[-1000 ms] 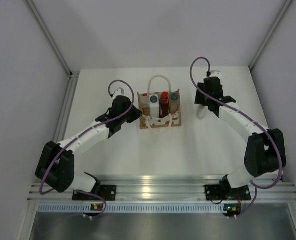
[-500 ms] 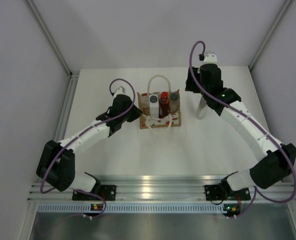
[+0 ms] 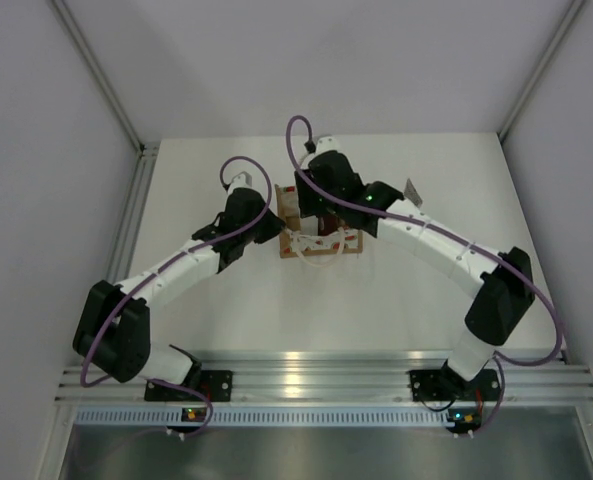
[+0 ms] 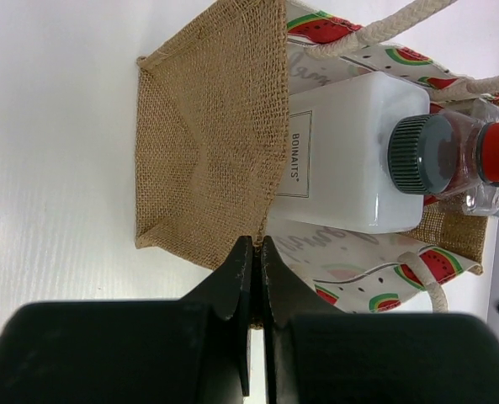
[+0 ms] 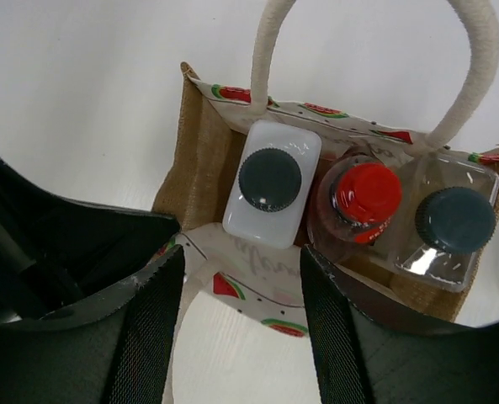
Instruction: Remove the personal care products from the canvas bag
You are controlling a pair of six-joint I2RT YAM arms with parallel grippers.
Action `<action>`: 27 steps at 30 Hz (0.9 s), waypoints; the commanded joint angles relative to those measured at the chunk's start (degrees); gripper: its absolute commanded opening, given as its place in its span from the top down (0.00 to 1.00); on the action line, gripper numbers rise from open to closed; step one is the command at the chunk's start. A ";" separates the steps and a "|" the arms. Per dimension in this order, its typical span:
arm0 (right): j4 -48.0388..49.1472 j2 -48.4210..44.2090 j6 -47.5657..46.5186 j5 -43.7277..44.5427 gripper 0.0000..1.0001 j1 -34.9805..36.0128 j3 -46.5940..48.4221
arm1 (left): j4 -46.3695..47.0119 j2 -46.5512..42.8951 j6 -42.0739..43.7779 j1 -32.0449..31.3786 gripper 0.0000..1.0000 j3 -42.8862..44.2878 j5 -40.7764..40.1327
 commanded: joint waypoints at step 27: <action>-6.61 19.69 3.42 12.36 0.41 1.01 15.67 | 2.27 0.31 -0.82 -0.01 1.00 0.78 1.17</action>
